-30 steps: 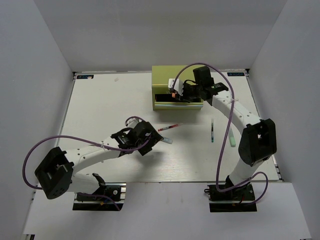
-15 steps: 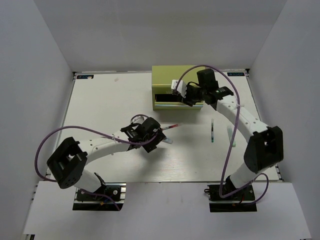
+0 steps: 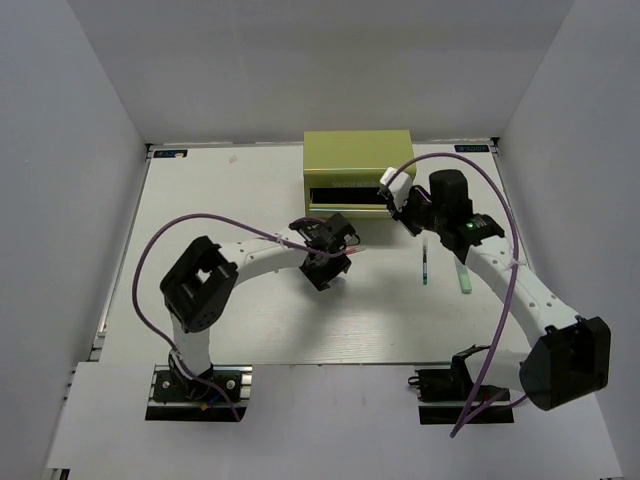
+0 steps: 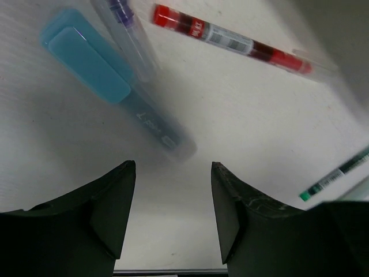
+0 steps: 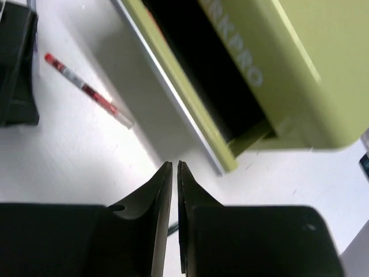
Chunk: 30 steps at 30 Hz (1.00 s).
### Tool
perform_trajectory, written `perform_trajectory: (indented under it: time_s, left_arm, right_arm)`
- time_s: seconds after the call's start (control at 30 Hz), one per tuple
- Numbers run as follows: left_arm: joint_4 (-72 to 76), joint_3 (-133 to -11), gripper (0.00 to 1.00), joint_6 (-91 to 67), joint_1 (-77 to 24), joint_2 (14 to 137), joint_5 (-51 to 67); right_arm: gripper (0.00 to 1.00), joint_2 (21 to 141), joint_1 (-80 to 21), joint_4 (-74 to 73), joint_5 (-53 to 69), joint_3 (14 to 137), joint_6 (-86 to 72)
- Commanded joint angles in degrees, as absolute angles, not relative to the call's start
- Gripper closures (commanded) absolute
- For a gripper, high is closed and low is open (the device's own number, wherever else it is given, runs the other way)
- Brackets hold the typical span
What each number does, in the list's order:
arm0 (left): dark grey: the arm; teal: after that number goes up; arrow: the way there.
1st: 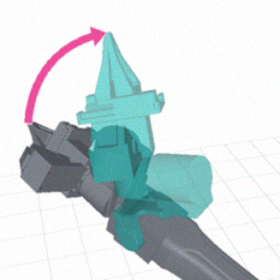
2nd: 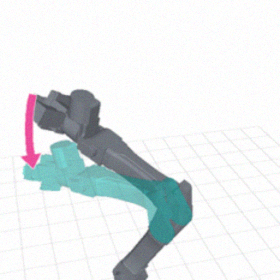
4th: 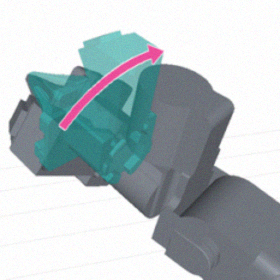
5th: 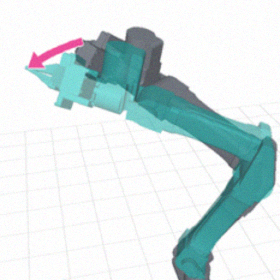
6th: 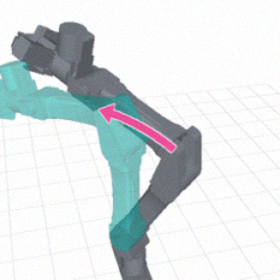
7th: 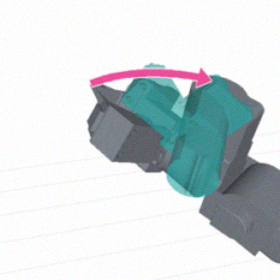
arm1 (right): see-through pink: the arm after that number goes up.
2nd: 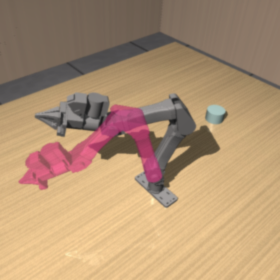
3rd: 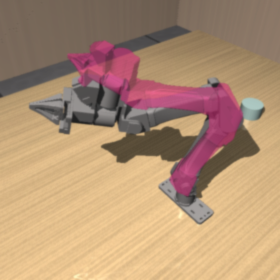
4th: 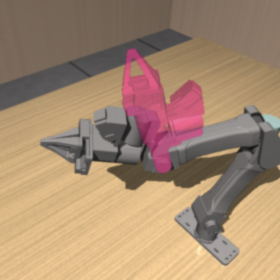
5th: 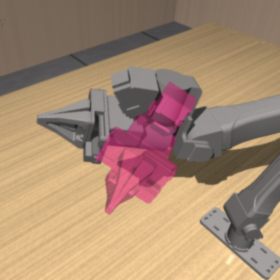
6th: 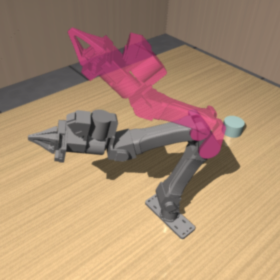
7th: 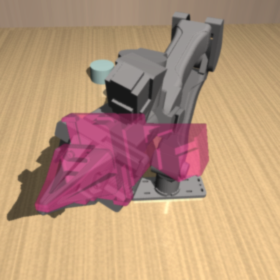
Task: Sort the stationery into containers
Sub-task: Pick up the pen from the center of the board.
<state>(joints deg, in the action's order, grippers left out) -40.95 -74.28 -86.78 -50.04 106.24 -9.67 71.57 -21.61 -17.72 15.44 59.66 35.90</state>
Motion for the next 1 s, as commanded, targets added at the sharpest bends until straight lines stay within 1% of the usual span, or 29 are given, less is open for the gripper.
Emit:
perform_trajectory:
  time_s: [0.0, 0.03, 0.07, 0.3, 0.37, 0.43, 0.5, 0.53, 0.6, 0.63, 0.67, 0.73, 0.8, 0.93, 0.97]
  left_arm:
    - [-47.28, -79.26, 0.35, -89.38, -49.05, 108.54, -9.23]
    - [-48.33, -79.89, 0.35, -90.17, -49.04, 109.07, -9.23]
    - [-48.34, -80.68, 0.36, -90.87, -49.04, 109.59, -9.23]
    - [-51.15, -80.51, 0.36, -94.39, -47.99, 111.45, -9.84]
    - [-51.15, -80.51, 0.37, -95.09, -47.46, 111.97, -9.84]
    - [-51.15, -80.51, 0.42, -95.1, -46.94, 111.97, -9.23]
    - [-51.15, -79.98, 0.44, -95.62, -46.93, 112.5, -8.71]
    - [-51.15, -79.28, 0.44, -95.62, -46.93, 112.5, -7.92]
    - [-51.76, -78.66, 0.45, -95.63, -46.32, 112.5, -6.86]
    - [-51.77, -78.66, 0.48, -96.23, -46.32, 113.02, -6.86]
    - [-51.77, -77.88, 0.48, -96.24, -46.32, 113.03, -6.86]
    - [-51.77, -75.69, 0.5, -96.76, -46.32, 112.33, -6.15]
    - [-51.77, -75.15, 0.5, -96.77, -46.32, 111.8, -5.45]
    - [-53.79, -75.15, 0.5, -97.29, -46.32, 112.41, -4.92]
    - [-53.79, -75.15, 0.51, -97.29, -46.32, 112.41, -4.92]
  right_arm:
    - [0.85, 66.72, -20.39, -16.0, 14.59, 56.53, 32.79]
    - [0.84, 66.36, -19.78, -15.82, 14.59, 55.9, 32.7]
    - [0.84, 64.88, -19.51, -15.56, 14.59, 55.46, 32.7]
    - [0.84, 61.53, -17.67, -14.42, 15.64, 50.54, 31.73]
    - [0.84, 61.08, -17.14, -14.33, 15.82, 50.1, 31.29]
    - [0.84, 60.82, -16.53, -14.33, 16.17, 50.1, 31.2]
    - [0.82, 60.65, -16.44, -14.32, 16.69, 49.92, 31.2]
    - [0.79, 60.38, -16.0, -14.33, 16.79, 49.75, 31.2]
    - [0.64, 60.29, -15.91, -14.5, 17.14, 49.57, 31.55]
    - [0.56, 60.21, -15.56, -14.76, 17.23, 49.48, 31.47]
    - [0.43, 60.12, -15.56, -14.85, 17.66, 49.31, 31.55]
    - [0.35, 59.68, -15.29, -15.03, 18.36, 49.05, 31.29]
    - [0.3, 59.33, -14.86, -15.2, 18.72, 48.61, 31.03]
    - [0.3, 58.36, -14.68, -15.56, 19.16, 47.99, 30.59]
    - [0.3, 58.19, -14.5, -15.73, 19.33, 47.73, 30.67]
